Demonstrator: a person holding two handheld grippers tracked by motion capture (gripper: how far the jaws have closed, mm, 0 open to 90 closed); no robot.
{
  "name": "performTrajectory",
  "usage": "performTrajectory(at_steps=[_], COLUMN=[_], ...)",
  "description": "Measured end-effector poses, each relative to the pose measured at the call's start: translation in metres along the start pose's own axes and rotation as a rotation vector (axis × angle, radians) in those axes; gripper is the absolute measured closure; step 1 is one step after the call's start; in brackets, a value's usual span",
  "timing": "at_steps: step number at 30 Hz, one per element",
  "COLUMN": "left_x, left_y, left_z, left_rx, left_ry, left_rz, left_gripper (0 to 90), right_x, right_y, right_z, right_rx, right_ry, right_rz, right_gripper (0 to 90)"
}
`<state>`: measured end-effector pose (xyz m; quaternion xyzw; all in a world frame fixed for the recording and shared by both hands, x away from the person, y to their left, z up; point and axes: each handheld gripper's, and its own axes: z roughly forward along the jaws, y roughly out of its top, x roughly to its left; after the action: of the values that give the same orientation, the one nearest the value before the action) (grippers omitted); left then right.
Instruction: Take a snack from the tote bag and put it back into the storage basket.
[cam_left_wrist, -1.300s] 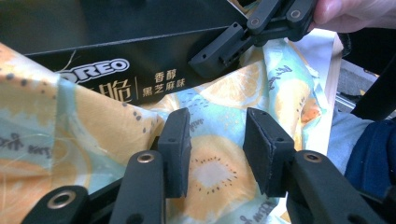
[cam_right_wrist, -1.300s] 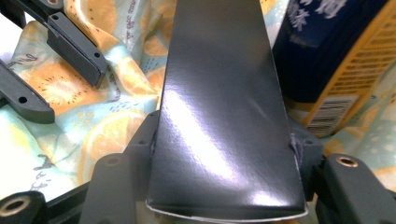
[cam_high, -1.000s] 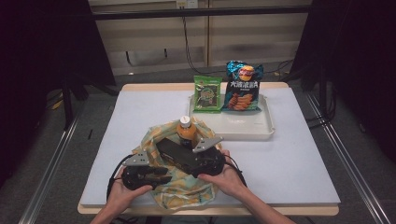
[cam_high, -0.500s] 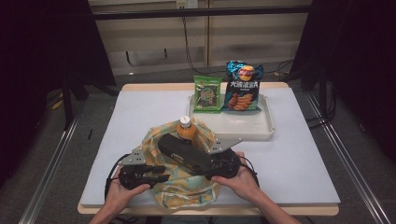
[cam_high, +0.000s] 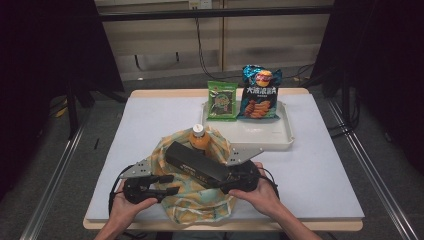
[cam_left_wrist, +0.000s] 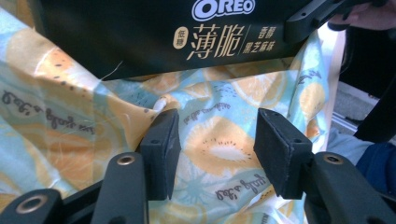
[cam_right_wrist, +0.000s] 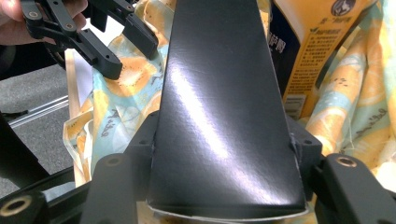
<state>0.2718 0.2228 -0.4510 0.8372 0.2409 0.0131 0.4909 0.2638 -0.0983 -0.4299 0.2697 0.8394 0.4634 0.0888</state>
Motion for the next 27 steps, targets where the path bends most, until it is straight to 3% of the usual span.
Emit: performTrajectory(at_steps=[13, 17, 27], left_x=[-0.002, -0.002, -0.004], left_y=[0.001, 0.000, 0.002], left_z=[-0.001, -0.002, -0.003], left_rx=[-0.017, -0.018, -0.033], left_ry=[0.005, 0.021, 0.023], left_rz=[-0.007, -0.006, 0.007], left_gripper=[47.3, 42.8, 40.9], right_x=[-0.004, -0.006, -0.006], right_y=[0.015, 0.022, 0.033], right_z=[0.000, -0.001, -0.014], right_rx=[-0.054, -0.060, -0.085], right_ry=[0.018, 0.036, 0.046], right_rz=[-0.008, -0.019, -0.031], right_gripper=[43.3, 43.3, 43.2])
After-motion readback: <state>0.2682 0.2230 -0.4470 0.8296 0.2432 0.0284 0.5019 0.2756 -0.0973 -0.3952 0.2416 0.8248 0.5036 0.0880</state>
